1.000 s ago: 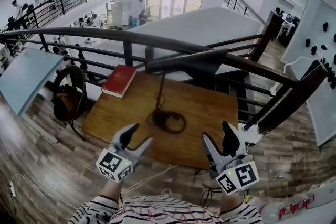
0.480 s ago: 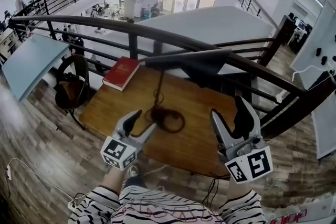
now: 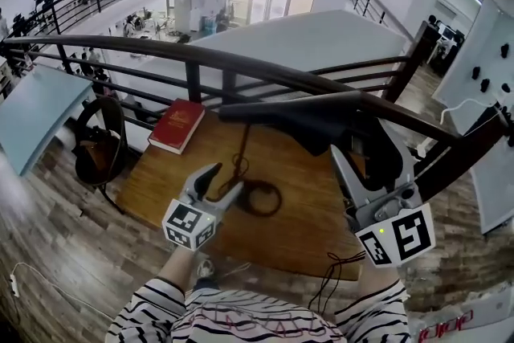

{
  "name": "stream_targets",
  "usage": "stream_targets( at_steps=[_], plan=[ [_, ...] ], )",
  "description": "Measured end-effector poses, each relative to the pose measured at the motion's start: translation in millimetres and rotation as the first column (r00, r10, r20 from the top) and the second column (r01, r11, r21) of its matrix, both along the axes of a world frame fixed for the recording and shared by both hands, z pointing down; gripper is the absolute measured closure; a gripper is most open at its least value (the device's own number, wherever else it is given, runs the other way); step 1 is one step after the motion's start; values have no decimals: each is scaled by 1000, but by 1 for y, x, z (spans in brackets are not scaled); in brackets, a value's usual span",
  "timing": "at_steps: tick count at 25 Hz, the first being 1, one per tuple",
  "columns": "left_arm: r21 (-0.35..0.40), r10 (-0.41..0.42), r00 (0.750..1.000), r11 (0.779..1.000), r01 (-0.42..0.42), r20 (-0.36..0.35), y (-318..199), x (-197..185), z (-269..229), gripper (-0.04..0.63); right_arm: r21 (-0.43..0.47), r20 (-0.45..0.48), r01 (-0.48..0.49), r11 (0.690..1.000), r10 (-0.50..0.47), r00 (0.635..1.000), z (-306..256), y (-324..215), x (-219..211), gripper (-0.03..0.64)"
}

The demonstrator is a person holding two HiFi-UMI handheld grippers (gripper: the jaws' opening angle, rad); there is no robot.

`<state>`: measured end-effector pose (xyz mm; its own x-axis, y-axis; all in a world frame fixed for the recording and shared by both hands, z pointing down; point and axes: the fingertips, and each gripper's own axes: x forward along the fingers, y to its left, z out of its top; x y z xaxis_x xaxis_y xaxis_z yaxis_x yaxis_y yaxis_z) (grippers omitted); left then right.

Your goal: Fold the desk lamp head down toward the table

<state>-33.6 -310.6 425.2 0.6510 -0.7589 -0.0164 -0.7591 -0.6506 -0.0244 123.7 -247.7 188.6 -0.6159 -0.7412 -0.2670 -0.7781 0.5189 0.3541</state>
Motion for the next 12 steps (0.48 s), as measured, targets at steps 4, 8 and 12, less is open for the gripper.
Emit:
stream_targets(
  at_steps=[4,8,12],
  plan=[
    [-2,18,1000,1000,-18,6,-33,-4,5,345,5,-31,-33,999,33,999,-4,-22,-13,337],
    [-16,42,999,999,-42,12,-62,-5,9,350,-5,-46,-62,998,62,997,-5,-42,-22,337],
    [-26,82,997,996,-82,12,-86,0,14,353,-4,-38,-97,995,97,995,-4,-59,-24,339]
  ],
)
